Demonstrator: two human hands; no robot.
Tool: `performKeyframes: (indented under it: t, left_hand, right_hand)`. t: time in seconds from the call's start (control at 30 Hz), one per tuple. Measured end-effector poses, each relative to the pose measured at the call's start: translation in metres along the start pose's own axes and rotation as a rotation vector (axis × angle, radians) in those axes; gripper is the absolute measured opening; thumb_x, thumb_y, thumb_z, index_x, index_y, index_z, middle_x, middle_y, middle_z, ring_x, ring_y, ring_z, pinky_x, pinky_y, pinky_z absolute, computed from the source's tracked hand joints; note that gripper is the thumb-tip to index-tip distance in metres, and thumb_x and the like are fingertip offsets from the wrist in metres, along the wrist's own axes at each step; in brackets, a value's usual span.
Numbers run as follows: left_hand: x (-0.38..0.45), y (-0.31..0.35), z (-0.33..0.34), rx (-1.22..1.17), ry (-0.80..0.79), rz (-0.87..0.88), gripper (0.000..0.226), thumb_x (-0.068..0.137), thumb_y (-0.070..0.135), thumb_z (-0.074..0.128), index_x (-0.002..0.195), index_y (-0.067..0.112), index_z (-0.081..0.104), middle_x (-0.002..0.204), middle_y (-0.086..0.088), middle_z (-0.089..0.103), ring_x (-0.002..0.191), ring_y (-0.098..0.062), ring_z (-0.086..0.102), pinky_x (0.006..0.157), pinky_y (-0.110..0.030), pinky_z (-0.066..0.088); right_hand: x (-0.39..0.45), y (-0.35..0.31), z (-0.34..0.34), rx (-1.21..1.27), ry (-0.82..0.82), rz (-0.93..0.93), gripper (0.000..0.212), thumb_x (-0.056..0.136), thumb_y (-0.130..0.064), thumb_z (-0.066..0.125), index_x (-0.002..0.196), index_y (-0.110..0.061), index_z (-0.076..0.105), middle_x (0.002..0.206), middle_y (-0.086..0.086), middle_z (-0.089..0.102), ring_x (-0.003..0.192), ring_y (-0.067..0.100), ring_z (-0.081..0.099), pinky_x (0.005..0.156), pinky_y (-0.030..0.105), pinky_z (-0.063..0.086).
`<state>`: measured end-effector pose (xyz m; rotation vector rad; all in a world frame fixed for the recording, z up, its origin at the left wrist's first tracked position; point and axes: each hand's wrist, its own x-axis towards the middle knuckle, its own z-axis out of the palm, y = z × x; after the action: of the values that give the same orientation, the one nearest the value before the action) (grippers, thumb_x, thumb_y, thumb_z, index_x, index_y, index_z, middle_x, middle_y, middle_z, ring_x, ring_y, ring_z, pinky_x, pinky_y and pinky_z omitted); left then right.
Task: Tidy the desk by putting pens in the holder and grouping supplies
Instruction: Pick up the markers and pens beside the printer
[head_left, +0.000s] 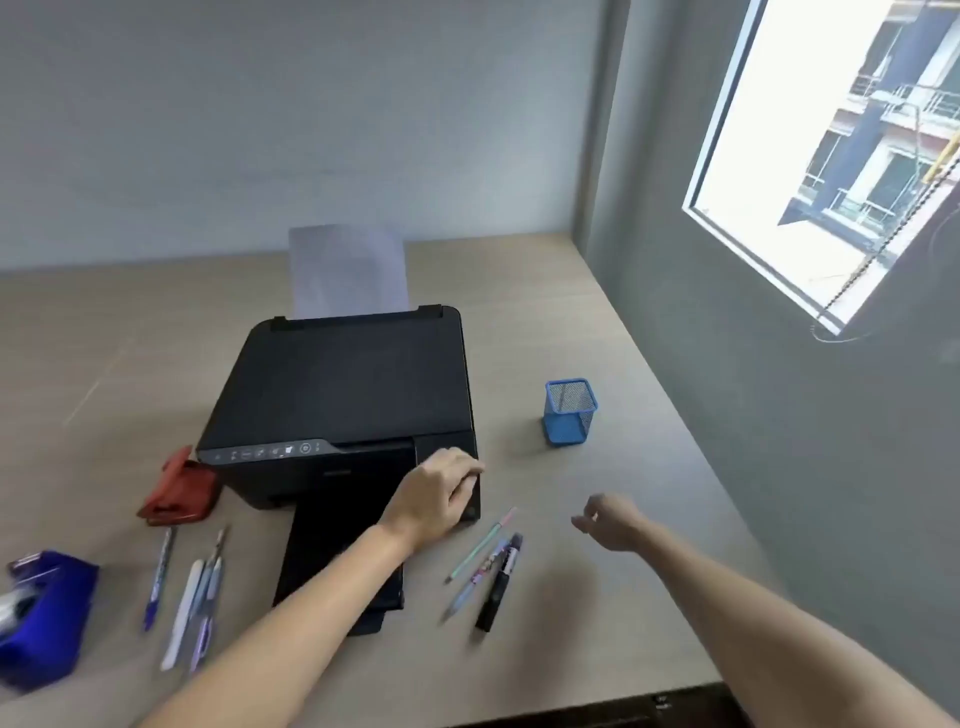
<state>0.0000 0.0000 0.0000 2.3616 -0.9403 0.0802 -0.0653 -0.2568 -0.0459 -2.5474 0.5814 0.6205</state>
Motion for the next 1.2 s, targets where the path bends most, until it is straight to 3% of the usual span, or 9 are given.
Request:
performKeyframes:
  t: [0.07,0.17,0.37,0.57,0.67,0.87,0.97,1.07,1.2]
  left_hand:
    - [-0.014,-0.003,0.022,0.019,-0.097,-0.056,0.020,0.091,0.014,0.054,0.103,0.013,0.071,0.099,0.000,0.071,0.092,-0.017,0.067,0.084,-0.032,0.055]
    - [-0.038,-0.004,0.047,0.065,-0.257,-0.313,0.023,0.094,0.018,0.051,0.110,0.016,0.068,0.108,0.000,0.068,0.098,-0.019,0.065,0.085,-0.034,0.054]
    - [-0.034,-0.010,0.069,0.109,-0.325,-0.513,0.027,0.095,0.021,0.049,0.118,0.016,0.061,0.118,-0.001,0.061,0.101,-0.021,0.063,0.084,-0.037,0.055]
    - [-0.015,-0.009,0.100,0.306,-0.441,-0.525,0.028,0.094,0.029,0.050,0.116,0.012,0.053,0.117,-0.007,0.059,0.107,-0.028,0.061,0.080,-0.039,0.052]
    - [-0.015,-0.014,0.114,0.381,-0.505,-0.535,0.029,0.091,0.014,0.058,0.117,0.009,0.049,0.122,-0.009,0.057,0.111,-0.028,0.059,0.082,-0.039,0.052]
    - [-0.025,-0.019,0.114,0.234,-0.520,-0.576,0.022,0.101,0.010,0.030,0.110,0.023,0.046,0.126,-0.016,0.058,0.113,-0.033,0.059,0.087,-0.032,0.049]
    - [-0.041,-0.021,0.117,0.210,-0.520,-0.569,0.018,0.097,0.014,0.040,0.115,0.011,0.041,0.114,-0.015,0.061,0.100,-0.034,0.063,0.077,-0.042,0.051]
    - [-0.054,-0.021,0.121,0.192,-0.523,-0.509,0.037,0.095,0.040,0.046,0.119,0.011,0.044,0.120,-0.009,0.052,0.109,-0.028,0.059,0.081,-0.039,0.048]
    - [-0.054,-0.019,0.125,0.311,-0.591,-0.457,0.033,0.100,0.037,0.035,0.118,0.012,0.046,0.125,-0.007,0.047,0.114,-0.024,0.052,0.089,-0.039,0.048]
  right_hand:
    - [-0.003,-0.004,0.025,0.068,-0.072,-0.005,0.033,0.089,-0.035,0.055,0.073,-0.007,0.064,0.081,0.016,0.073,0.081,0.035,0.072,0.068,0.037,0.058]
    - [-0.008,-0.022,0.064,0.234,-0.068,0.034,0.034,0.081,-0.040,0.061,0.064,-0.010,0.058,0.080,0.017,0.072,0.064,0.029,0.063,0.052,0.031,0.049]
    - [-0.004,-0.061,0.088,0.313,-0.041,0.091,0.028,0.079,-0.030,0.055,0.100,-0.018,0.068,0.098,0.010,0.066,0.095,0.033,0.066,0.079,0.035,0.053]
    - [0.004,-0.040,0.100,0.296,-0.046,0.147,0.032,0.083,-0.021,0.044,0.110,-0.009,0.056,0.114,0.018,0.060,0.108,0.038,0.058,0.083,0.037,0.047]
    - [0.004,-0.019,0.099,0.328,-0.056,0.147,0.030,0.085,-0.024,0.044,0.105,-0.004,0.052,0.110,0.023,0.061,0.105,0.041,0.058,0.079,0.036,0.045]
    - [0.005,0.008,0.094,0.504,-0.032,0.147,0.020,0.087,-0.025,0.048,0.086,-0.006,0.053,0.083,0.008,0.059,0.081,0.028,0.054,0.070,0.033,0.041]
    - [0.004,0.011,0.094,0.583,-0.018,0.162,0.018,0.084,-0.025,0.053,0.081,-0.008,0.057,0.074,0.003,0.057,0.073,0.023,0.052,0.065,0.032,0.042]
    - [0.001,0.010,0.093,0.781,-0.036,0.201,0.011,0.085,-0.021,0.055,0.076,-0.014,0.054,0.073,0.003,0.056,0.063,0.020,0.055,0.056,0.030,0.047]
    - [-0.002,0.021,0.086,1.070,-0.095,0.264,0.008,0.092,-0.014,0.053,0.085,-0.011,0.052,0.081,0.012,0.054,0.044,0.016,0.055,0.042,0.025,0.044]
